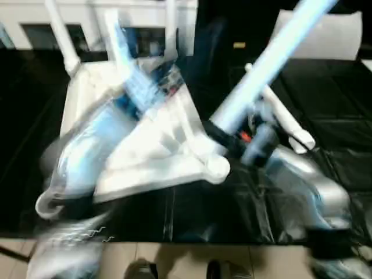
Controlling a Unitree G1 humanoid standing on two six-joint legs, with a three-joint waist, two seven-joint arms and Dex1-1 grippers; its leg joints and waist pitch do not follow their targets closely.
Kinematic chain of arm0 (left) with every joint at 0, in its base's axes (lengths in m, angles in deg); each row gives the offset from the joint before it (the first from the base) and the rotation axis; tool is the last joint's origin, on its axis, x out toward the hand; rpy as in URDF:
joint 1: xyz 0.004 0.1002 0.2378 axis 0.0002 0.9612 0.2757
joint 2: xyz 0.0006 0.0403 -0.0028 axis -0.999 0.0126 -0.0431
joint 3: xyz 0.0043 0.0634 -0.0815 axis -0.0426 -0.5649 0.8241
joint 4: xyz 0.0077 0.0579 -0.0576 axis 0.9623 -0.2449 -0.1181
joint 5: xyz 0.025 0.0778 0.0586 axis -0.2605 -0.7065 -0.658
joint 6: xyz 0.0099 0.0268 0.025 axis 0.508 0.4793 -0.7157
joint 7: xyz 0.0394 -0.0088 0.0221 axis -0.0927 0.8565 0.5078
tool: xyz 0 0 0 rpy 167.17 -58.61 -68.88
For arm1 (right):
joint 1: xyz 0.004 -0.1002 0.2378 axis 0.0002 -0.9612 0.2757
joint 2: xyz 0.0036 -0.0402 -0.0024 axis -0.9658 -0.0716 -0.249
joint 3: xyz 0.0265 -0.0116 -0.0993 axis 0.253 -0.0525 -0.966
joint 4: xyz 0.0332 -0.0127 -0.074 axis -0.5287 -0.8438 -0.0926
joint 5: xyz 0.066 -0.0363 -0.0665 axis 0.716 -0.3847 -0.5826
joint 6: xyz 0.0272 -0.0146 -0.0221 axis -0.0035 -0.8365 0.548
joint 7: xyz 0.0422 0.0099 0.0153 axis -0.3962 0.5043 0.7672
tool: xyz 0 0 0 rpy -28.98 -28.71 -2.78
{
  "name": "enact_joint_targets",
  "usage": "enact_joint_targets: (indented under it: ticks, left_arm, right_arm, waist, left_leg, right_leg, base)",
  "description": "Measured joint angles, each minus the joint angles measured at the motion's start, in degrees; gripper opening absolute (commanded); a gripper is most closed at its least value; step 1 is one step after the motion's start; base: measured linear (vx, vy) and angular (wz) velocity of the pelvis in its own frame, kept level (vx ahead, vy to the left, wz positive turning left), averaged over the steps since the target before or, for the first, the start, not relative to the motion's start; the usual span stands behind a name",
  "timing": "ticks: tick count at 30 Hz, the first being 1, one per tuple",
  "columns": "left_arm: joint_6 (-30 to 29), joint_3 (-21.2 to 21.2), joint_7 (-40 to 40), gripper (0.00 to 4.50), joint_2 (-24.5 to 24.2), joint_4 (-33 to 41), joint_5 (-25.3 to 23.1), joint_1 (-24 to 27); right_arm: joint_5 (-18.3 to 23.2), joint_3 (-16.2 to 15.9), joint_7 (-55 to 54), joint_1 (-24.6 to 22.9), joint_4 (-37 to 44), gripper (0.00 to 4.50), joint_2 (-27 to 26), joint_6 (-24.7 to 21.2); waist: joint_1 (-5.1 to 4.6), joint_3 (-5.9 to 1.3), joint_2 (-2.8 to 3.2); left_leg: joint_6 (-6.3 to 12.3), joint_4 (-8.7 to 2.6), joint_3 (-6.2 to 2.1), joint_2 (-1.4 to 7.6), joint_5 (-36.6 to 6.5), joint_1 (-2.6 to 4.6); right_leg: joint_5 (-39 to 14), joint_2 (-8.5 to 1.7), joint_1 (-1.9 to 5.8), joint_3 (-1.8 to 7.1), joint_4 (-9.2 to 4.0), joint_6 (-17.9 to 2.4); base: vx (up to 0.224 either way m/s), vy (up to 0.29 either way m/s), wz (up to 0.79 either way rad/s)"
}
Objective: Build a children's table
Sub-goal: Pick table leg
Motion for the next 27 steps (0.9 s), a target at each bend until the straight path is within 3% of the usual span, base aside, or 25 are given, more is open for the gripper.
enact_joint_targets:
  ticks: [5, 7, 9, 10, 16, 21, 22, 27]
  left_arm:
    - [2.7, -10.4, 4.8, 3.87, -9.8, 2.7, -8.3, 7.2]
    - [3.7, -14.6, 7.1, 3.5, -12.7, 2.6, -11.5, 9.3]
    - [4.1, -16.8, 8.6, 3.5, -13.5, 1.8, -13.2, 10.1]
    - [4.3, -17.7, 9.1, 3.29, -13.5, 1.6, -13.9, 10.3]
    - [7.4, -19.8, 11.8, 2.83, -14.5, -1.4, -16.0, 11.9]
    - [9.5, -20.5, 13.8, 2.5, -15.1, -4.2, -17.7, 11.8]
    - [9.9, -20.7, 14.1, 2.24, -15.4, -5.2, -18.5, 11.4]
    - [12.5, -21.0, 15.7, 1.98, -16.2, -9.6, -20.7, 10.3]
  right_arm:
    - [-0.3, -0.8, -2.4, -2.8, 2.9, 1.93, -0.5, -1.4]
    - [-0.3, -0.7, -1.8, -3.8, 3.0, 1.93, -0.8, -0.7]
    - [-0.2, -0.7, -1.7, -3.9, 3.1, 1.93, -1.7, 0.9]
    - [-0.2, -0.7, -1.7, -3.9, 3.5, 1.93, -2.0, 1.8]
    - [1.6, -1.2, 0.2, -6.2, 5.4, 1.93, -2.6, 3.8]
    - [4.6, -0.4, 2.2, -6.3, 5.4, 1.93, -3.0, 2.2]
    - [5.4, -0.3, 2.9, -6.3, 5.4, 1.93, -2.9, 1.9]
    - [6.2, -0.8, 5.5, -6.3, 5.4, 1.93, -1.3, 1.4]
  waist:
    - [-1.16, -0.17, 0.26]
    - [-1.36, -0.18, 0.29]
    - [-1.59, -0.19, 0.31]
    - [-1.74, -0.19, 0.31]
    - [-2.5, -0.48, 0.79]
    - [-2.67, -0.49, 0.79]
    - [-2.66, -0.49, 0.79]
    - [-2.61, -0.49, 0.79]
  left_leg:
    - [0.0, -0.16, -0.03, -0.02, 0.0, 0.14]
    - [0.0, -0.16, -0.06, -0.02, 0.0, 0.15]
    - [0.0, -0.15, -0.06, -0.03, 0.0, 0.17]
    - [0.0, -0.14, -0.07, -0.03, 0.0, 0.17]
    - [0.01, -0.31, -0.27, -0.11, 0.0, 0.2]
    - [0.03, -0.36, -0.31, -0.16, 0.0, 0.21]
    - [0.03, -0.37, -0.33, -0.18, 0.0, 0.22]
    - [0.03, -0.4, -0.39, -0.2, 0.0, 0.23]
  right_leg:
    - [0.0, 0.0, 0.0, 0.07, -0.01, 0.0]
    - [0.0, 0.0, 0.0, 0.07, -0.02, 0.0]
    - [0.0, 0.0, 0.0, 0.07, -0.02, 0.0]
    - [0.0, 0.0, 0.01, 0.07, -0.03, 0.0]
    - [0.0, 0.0, 0.23, 0.03, -0.53, 0.0]
    - [0.0, -0.01, 0.32, 0.04, -0.77, 0.0]
    - [0.0, -0.01, 0.34, 0.04, -0.76, 0.0]
    - [0.0, -0.01, 0.38, 0.04, -0.76, 0.0]
  base:
    - [0.0, 0.0, 0.0]
    - [0.0, 0.0, 0.0]
    - [0.0, 0.0, 0.0]
    - [0.0, 0.0, 0.0]
    - [0.0, 0.0, 0.0]
    - [0.0, 0.0, 0.0]
    - [0.0, 0.0, 0.0]
    - [0.0, 0.0, 0.0]
